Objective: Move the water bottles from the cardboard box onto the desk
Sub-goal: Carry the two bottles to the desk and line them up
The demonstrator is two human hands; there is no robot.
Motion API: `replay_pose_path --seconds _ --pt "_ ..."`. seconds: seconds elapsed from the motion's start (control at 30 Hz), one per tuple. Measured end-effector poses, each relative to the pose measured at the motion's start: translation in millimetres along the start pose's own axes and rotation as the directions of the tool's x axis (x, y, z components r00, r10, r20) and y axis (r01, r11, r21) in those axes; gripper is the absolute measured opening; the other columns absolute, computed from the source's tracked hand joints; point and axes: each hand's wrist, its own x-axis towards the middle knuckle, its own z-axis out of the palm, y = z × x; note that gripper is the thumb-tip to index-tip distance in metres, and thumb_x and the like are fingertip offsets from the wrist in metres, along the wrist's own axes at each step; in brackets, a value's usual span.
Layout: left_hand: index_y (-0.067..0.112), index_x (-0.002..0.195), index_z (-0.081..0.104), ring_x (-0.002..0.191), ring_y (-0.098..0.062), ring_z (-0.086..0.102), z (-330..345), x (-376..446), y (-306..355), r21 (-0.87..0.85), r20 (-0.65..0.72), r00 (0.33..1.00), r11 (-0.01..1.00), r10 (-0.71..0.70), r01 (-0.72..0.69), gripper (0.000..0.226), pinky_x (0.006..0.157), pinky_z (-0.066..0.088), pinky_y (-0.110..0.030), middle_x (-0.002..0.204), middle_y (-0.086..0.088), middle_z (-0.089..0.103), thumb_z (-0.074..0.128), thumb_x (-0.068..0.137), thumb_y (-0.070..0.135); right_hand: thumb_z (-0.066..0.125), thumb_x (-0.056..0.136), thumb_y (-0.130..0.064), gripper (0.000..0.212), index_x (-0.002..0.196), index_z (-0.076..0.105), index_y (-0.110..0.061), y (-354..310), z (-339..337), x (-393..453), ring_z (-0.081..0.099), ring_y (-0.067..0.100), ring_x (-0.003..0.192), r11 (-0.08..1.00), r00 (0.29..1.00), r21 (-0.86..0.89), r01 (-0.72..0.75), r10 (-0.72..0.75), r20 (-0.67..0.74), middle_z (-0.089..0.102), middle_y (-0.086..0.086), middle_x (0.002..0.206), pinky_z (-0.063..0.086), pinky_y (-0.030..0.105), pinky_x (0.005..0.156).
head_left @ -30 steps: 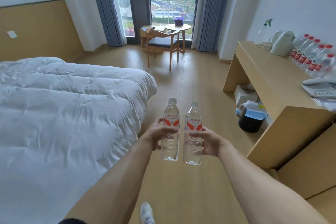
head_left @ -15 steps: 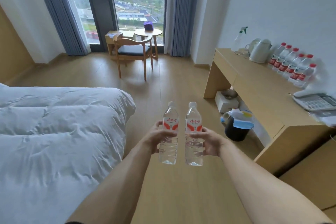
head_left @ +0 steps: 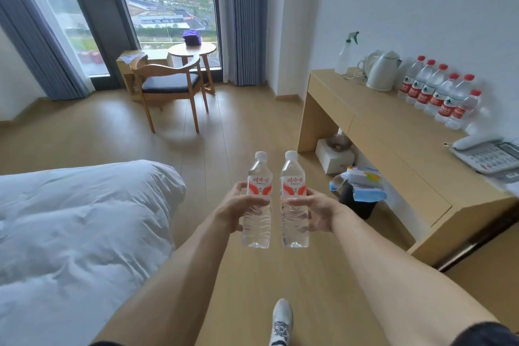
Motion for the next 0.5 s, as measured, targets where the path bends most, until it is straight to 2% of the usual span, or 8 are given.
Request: replay_pose_path --seconds 0.1,0.3,0.4,0.5 --pt "0.028 0.131 0.047 0.094 -0.026 0.073 -5 41 27 0.019 0.006 1.0 1.0 0.007 -0.007 0.072 0.064 0.059 -0.043 0.114 -0.01 0.071 0.085 0.073 0.008 0.083 0.078 -0.012 0.056 0.128 0.061 -0.024 -28 -7 41 0.063 0.038 0.119 1.0 1.0 0.004 0.011 -0.011 0.012 0.07 0.014 0.124 0.047 0.064 0.102" --pt "0.028 0.131 0.047 0.092 -0.026 0.073 -15 129 96 0.033 -0.03 0.999 0.999 -0.012 0.013 0.071 0.063 0.059 -0.043 0.114 -0.01 0.071 0.084 0.074 0.007 0.083 0.077 -0.013 0.057 0.129 0.061 -0.024 -100 -27 124 0.062 0.038 0.12 1.0 0.999 0.004 0.014 -0.014 0.036 0.069 0.014 0.126 0.046 0.065 0.102" --pt "0.028 0.13 0.046 0.097 -0.029 0.072 -16 175 127 0.028 -0.042 0.999 1.0 -0.009 0.01 0.072 0.076 0.06 -0.053 0.115 -0.011 0.071 0.085 0.074 0.007 0.083 0.076 -0.013 0.057 0.128 0.061 -0.024 -137 -40 162 0.062 0.038 0.12 1.0 0.999 -0.011 0.015 -0.014 0.053 0.069 0.013 0.126 0.046 0.065 0.102" --pt "0.026 0.13 0.046 0.102 -0.032 0.071 -14 215 152 0.004 -0.043 0.999 1.0 -0.002 0.002 0.073 0.089 0.054 -0.064 0.117 -0.012 0.07 0.086 0.072 0.007 0.083 0.076 -0.014 0.058 0.129 0.061 -0.024 -169 -51 193 0.062 0.038 0.119 1.0 0.998 -0.008 0.026 -0.025 0.063 0.069 0.013 0.125 0.047 0.063 0.101"
